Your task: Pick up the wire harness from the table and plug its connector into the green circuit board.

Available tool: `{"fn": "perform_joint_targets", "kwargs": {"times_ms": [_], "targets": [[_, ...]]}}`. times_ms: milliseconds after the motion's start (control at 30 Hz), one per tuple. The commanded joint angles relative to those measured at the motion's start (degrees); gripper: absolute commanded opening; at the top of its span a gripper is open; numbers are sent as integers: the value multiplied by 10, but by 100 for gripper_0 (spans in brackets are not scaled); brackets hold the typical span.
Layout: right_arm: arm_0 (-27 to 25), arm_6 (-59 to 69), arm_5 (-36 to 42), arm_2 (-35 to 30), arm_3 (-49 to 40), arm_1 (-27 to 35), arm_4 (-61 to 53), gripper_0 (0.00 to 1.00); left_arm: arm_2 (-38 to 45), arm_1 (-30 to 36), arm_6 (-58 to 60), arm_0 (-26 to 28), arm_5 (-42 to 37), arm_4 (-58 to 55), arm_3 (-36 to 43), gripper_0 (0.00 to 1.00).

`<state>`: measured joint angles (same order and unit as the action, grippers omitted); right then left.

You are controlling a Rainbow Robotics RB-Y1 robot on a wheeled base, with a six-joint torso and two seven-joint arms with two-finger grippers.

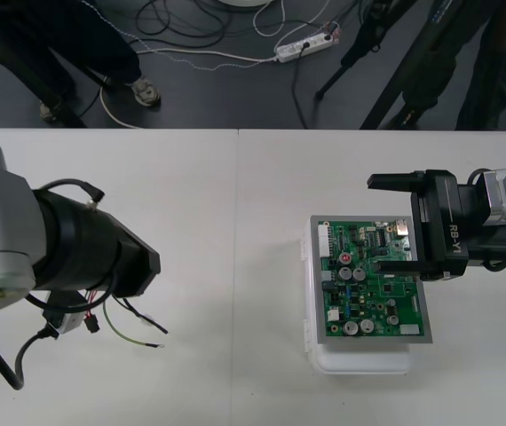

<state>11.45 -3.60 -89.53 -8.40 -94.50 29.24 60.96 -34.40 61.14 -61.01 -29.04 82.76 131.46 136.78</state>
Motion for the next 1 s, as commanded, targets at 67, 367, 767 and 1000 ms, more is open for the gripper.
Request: {"fn": "perform_joint_targets", "kwargs": {"times_ms": [67, 367, 767, 1000], "targets": [[15, 35, -5, -14, -5, -6, 1, 100, 131, 0, 43, 57, 39, -56, 20, 0], [15, 37, -5, -14, -5, -6, 1, 100, 323, -71, 53, 101, 72, -131, -18, 0], [15, 37, -5, -14, -5, -6, 1, 100, 465, -146, 71, 106, 72, -291, -228, 0], [15, 37, -5, -14, -5, -6, 1, 100, 493, -163, 88, 105, 72, -396, -327, 0]]}}
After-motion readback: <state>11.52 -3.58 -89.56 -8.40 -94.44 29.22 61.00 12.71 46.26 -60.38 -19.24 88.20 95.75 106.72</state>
